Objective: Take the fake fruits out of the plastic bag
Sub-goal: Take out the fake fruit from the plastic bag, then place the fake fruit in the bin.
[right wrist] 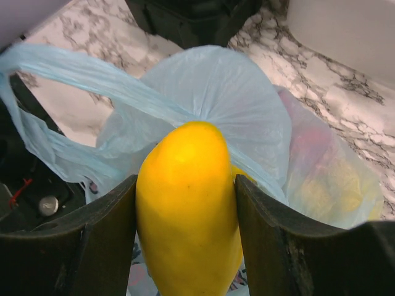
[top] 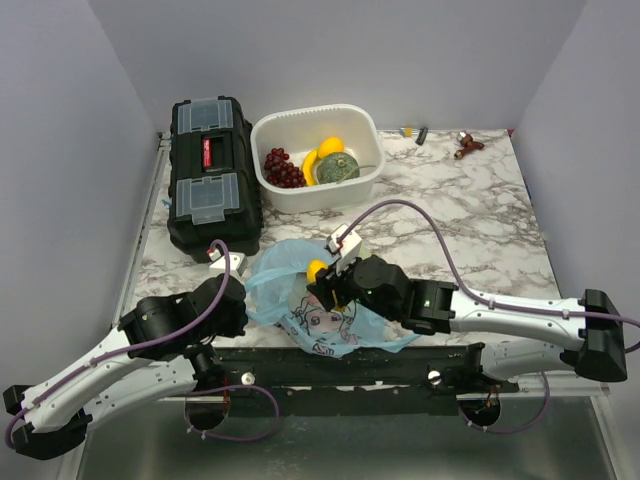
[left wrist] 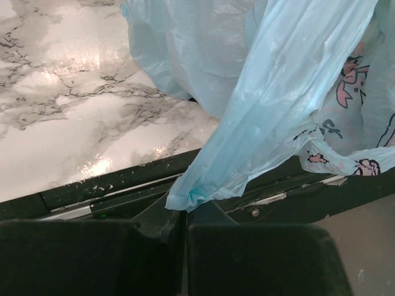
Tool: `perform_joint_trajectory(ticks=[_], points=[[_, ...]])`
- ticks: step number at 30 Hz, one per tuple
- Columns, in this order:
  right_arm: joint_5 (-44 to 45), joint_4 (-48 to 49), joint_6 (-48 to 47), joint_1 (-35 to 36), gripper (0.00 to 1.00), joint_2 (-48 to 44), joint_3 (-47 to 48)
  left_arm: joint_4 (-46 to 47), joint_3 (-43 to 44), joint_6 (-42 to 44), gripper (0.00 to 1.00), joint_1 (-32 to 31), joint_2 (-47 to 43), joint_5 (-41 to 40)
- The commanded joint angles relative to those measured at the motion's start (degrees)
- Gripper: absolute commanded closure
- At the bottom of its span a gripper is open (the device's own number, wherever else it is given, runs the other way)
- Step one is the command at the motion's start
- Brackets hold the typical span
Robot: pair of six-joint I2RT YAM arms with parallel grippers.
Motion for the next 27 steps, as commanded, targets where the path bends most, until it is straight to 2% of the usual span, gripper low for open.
perform_joint_trajectory(ticks=[1, 7, 11, 15, 21, 27], points=[[1.5, 5.1, 1.0, 0.1, 0.99, -4.1, 0.1, 0.0, -0.4, 0.6, 1.0, -0.1, 0.0, 0.2], [12.3, 8.3, -3.7, -0.1, 0.99, -3.3, 3.4, 0.0, -0.3, 0.6, 1.0, -0.1, -0.7, 0.1], [14.6, 12.6, -9.1, -2.0, 0.99, 0.5, 8.2, 0.0, -0.4, 0.6, 1.0, -0.1, -1.0, 0.1], [13.2, 16.7, -11.3, -7.7, 0.99, 5.5, 13.0, 0.0, -0.3, 0.5, 1.0, -0.1, -1.2, 0.0], [7.9, 21.3, -9.7, -16.7, 0.99, 14.8, 20.1, 0.0, -0.4, 0.4, 1.0, -0.1, -1.7, -0.1], [5.3, 23.8, -9.5, -21.9, 0.99, 27.7, 31.7, 0.0, -0.4, 0.5, 1.0, -0.1, -1.6, 0.0]])
